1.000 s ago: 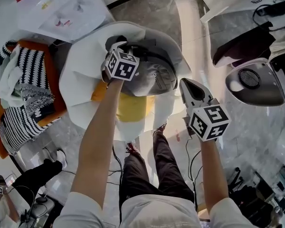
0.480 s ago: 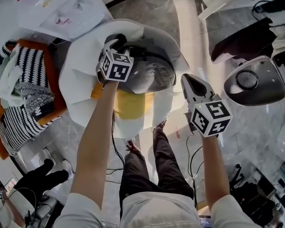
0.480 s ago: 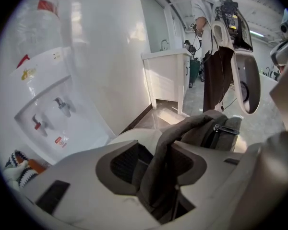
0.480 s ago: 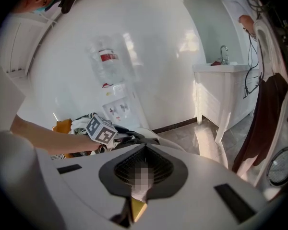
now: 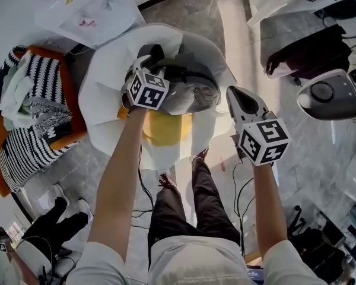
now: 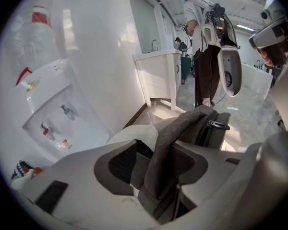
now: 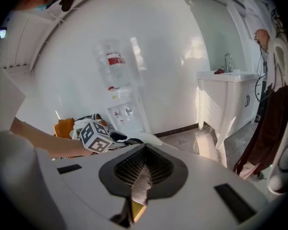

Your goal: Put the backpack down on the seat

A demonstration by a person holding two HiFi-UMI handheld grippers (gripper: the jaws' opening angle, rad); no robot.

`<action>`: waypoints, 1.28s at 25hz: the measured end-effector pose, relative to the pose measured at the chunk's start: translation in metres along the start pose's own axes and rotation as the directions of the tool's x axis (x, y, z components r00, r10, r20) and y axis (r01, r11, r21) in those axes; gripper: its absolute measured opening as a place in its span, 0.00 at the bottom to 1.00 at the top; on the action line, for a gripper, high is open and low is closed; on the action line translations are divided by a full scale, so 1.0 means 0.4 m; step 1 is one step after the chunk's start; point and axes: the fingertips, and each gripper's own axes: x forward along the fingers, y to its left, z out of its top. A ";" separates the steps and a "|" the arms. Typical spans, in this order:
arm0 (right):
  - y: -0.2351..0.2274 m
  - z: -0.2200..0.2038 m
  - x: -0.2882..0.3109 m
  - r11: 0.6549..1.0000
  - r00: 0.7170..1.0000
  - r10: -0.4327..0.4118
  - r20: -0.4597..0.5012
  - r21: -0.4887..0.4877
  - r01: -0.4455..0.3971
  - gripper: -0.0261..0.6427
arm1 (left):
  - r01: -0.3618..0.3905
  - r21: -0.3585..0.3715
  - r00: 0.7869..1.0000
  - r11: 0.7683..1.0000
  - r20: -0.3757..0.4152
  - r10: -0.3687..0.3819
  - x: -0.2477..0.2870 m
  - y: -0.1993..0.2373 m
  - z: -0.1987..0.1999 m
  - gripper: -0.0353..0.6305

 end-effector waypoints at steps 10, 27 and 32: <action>0.040 -0.047 -0.030 1.000 1.000 0.006 -0.007 0.003 -0.006 0.04 | 0.018 0.050 1.000 0.999 -0.006 -0.018 -0.038 -0.012 -0.017 0.44; 0.034 -0.049 -0.028 1.000 1.000 0.017 -0.022 0.000 -0.017 0.04 | -0.003 0.073 0.999 0.997 -0.053 0.007 -0.069 -0.006 -0.039 0.44; 0.042 -0.038 -0.037 1.000 1.000 -0.003 -0.016 -0.026 0.002 0.04 | 0.000 0.058 0.999 0.998 -0.039 0.002 -0.100 -0.005 -0.039 0.42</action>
